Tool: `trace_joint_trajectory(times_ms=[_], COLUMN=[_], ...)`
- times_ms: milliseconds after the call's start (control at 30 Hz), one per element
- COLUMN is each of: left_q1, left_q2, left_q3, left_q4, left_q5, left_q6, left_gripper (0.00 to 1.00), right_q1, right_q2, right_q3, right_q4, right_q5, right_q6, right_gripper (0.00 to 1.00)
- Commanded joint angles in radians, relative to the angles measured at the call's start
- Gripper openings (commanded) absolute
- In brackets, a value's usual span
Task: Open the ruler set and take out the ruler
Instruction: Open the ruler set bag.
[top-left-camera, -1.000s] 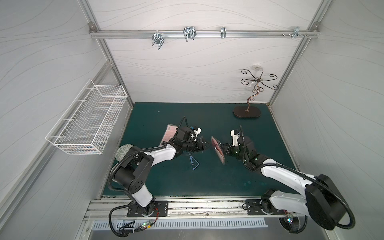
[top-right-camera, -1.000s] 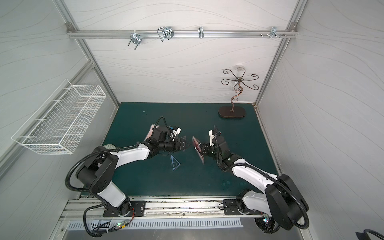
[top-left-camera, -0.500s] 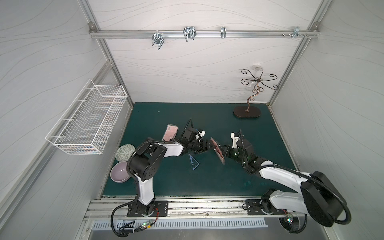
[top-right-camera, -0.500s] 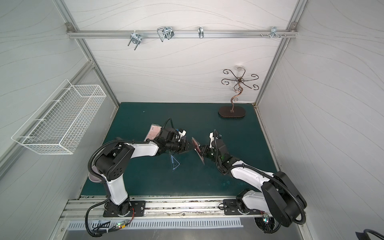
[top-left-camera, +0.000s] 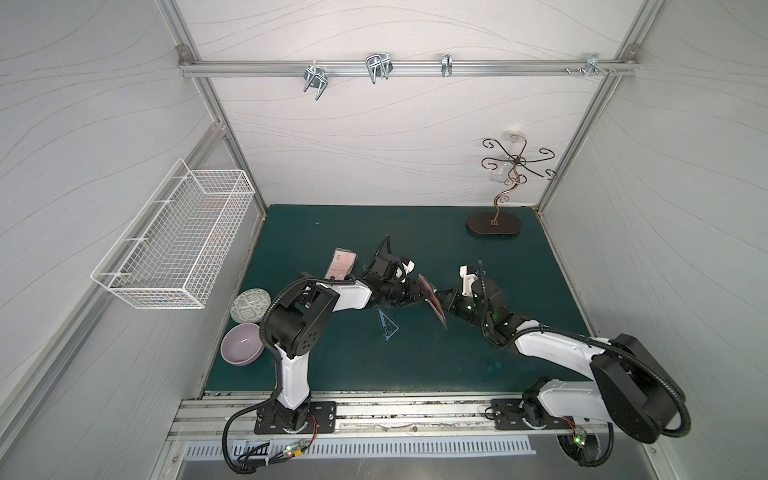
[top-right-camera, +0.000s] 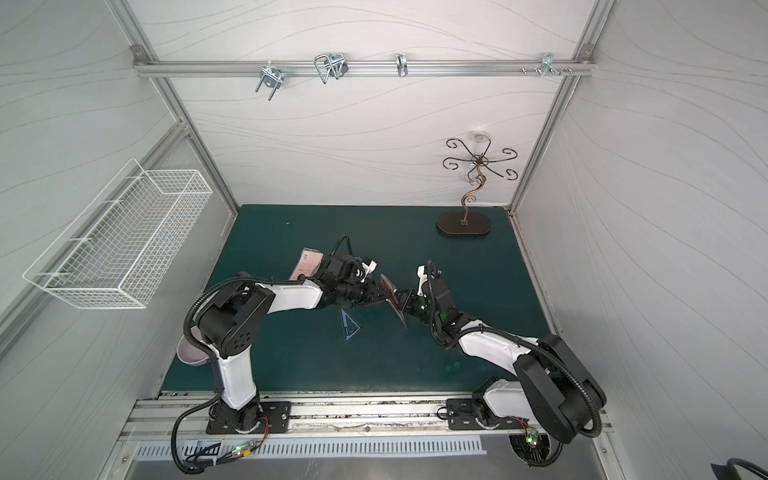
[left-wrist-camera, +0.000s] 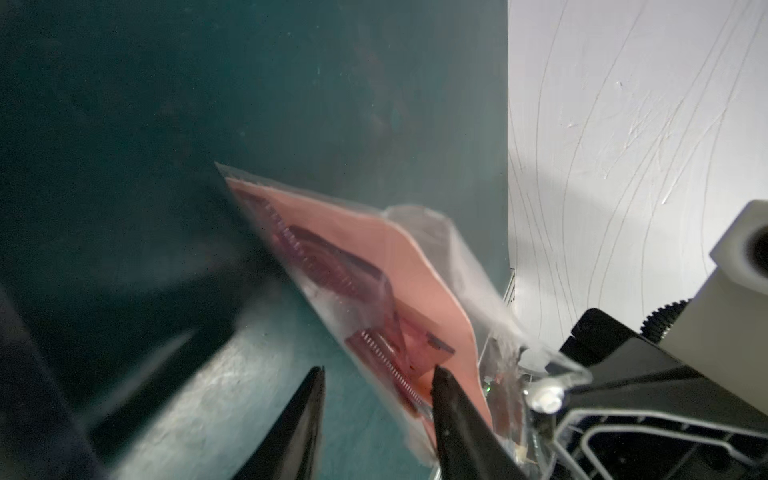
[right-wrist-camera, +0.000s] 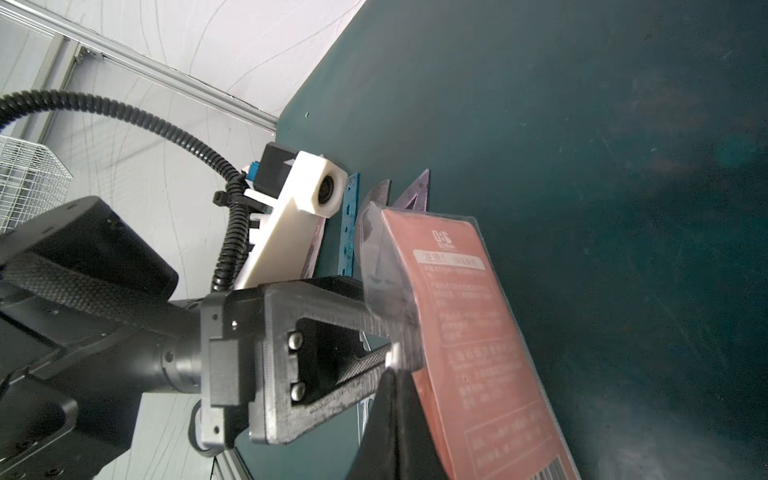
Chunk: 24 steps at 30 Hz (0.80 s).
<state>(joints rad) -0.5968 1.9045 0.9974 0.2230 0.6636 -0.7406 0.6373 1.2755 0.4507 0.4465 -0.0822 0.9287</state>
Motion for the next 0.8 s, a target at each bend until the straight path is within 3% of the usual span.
trace_joint_trajectory(times_ms=[0,67,167,233,267,400,467,500,667,767], left_q1=[-0.004,-0.005,-0.004,-0.003,-0.004,-0.003,-0.003,-0.003,-0.003,-0.003], left_q2=[-0.039,-0.052,-0.057,-0.058,-0.061,-0.072,-0.081,-0.083,-0.107,-0.141], left_q3=[0.026,0.026,0.033,0.043,0.041,0.047,0.046,0.052,0.072,0.118], left_q4=[-0.071,-0.091,-0.108,-0.134,-0.133,-0.156,-0.159,-0.172,-0.232,-0.359], left_q5=[-0.046,-0.057,-0.061,-0.070,-0.071,-0.077,-0.082,-0.084,-0.115,-0.169], left_q6=[0.043,0.056,0.066,0.080,0.083,0.094,0.098,0.109,0.145,0.187], left_gripper=[0.43,0.43,0.27,0.26,0.21,0.20,0.12,0.00,0.00,0.00], right_q1=[-0.020,-0.029,-0.036,-0.039,-0.044,-0.051,-0.050,-0.050,-0.053,-0.054], right_q2=[-0.031,-0.030,-0.018,-0.011,-0.007,0.003,0.011,0.017,0.058,0.107], right_q3=[-0.015,-0.018,-0.018,-0.017,-0.015,-0.008,-0.007,-0.006,0.008,0.032], right_q4=[-0.012,-0.014,-0.013,-0.013,-0.012,-0.021,-0.022,-0.022,-0.010,0.008], right_q5=[0.007,0.002,-0.004,-0.010,-0.014,-0.027,-0.030,-0.032,-0.060,-0.109], right_q6=[0.021,0.020,0.024,0.030,0.030,0.028,0.031,0.032,0.034,0.023], right_gripper=[0.00,0.00,0.00,0.00,0.00,0.00,0.00,0.00,0.00,0.00])
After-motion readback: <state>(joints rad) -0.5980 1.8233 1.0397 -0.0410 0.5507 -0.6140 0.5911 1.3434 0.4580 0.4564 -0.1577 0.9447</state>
